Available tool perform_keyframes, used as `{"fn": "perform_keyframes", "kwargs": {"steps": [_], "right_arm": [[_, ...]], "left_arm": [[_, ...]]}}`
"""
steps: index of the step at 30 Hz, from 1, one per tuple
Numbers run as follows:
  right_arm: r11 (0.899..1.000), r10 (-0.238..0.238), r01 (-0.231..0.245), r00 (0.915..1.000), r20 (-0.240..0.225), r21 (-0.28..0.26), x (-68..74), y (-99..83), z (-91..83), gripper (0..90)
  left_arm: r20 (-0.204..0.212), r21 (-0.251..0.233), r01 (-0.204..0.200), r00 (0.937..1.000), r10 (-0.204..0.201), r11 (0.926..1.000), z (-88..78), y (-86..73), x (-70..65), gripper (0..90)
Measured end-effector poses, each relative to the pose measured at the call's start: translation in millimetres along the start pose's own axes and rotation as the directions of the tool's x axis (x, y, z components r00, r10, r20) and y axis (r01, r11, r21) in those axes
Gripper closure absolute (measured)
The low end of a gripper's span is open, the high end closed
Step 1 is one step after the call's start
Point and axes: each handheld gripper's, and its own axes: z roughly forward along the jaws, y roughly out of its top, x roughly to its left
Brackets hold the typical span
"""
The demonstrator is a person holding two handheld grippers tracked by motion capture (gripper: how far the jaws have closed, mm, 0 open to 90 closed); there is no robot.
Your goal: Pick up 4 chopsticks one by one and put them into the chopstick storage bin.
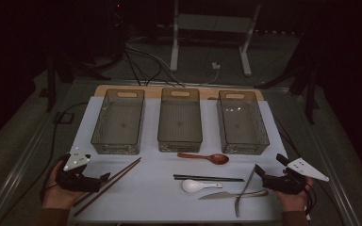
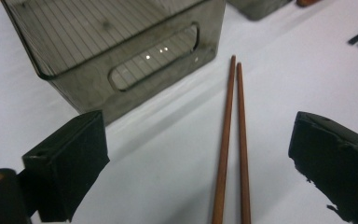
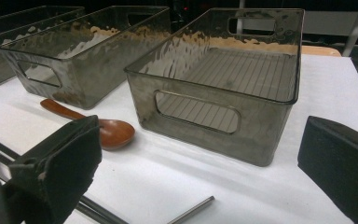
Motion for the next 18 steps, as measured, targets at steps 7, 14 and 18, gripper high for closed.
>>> {"fn": "perform_keyframes", "kwargs": {"steps": [7,14,18], "right_arm": [[1.000,0.001,-0.001,1.0000,0.000,-0.001,-0.3,-0.2,0.1,0.0],[1.000,0.000,0.000,1.0000,0.004,-0.007,-1.8,-0.1,-0.6,0.0],[1.000,-0.004,0.004,1.0000,0.004,-0.006,-2.0,0.1,-0.7,0.0]], "left_arm": [[0.046,0.090,-0.018,0.9989,0.014,0.9958,11.4,1.3,1.0,11.5],[0.070,0.159,-0.034,0.9973,0.023,0.9867,20.5,4.9,0.2,16.2],[0.071,0.175,-0.031,0.9973,0.019,0.9841,24.0,4.2,-0.7,16.8]]}}
